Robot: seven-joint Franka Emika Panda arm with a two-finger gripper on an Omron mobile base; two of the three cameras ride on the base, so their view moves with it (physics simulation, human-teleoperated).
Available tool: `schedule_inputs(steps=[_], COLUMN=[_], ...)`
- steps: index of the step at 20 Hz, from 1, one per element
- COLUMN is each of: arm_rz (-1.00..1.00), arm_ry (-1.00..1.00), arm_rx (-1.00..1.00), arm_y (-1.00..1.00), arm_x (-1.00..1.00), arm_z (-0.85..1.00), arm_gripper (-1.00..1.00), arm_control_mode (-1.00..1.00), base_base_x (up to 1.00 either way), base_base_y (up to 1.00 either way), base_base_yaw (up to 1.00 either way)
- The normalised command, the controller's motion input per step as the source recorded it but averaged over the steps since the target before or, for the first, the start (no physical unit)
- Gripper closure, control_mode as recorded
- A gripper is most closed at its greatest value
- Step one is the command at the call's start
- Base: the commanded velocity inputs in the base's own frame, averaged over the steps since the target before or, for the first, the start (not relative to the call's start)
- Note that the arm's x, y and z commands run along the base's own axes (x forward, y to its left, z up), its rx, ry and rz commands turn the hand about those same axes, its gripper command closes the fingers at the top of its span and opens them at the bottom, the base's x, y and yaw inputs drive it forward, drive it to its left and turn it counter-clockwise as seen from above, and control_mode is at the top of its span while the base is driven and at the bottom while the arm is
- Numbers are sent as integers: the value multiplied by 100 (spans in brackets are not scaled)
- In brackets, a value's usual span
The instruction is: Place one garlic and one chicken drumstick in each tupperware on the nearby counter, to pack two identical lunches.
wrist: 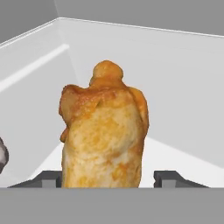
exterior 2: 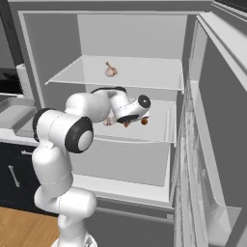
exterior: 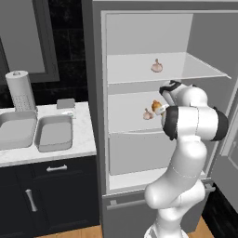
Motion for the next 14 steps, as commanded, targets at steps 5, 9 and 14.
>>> schedule_inputs(steps=[5,9,14], arm_rz=[0,0,-2], arm_ry=[0,0,-5], arm_rx=[0,0,-1], arm_y=[0,0,0], arm_x=[0,-15,-74], arm_z=[0,5,38], arm_gripper=[100,100,100], arm_control_mode=[-100,-100,-100], base_base_x=[0,0,0], base_base_y=[0,0,0], base_base_yaw=[0,0,0])
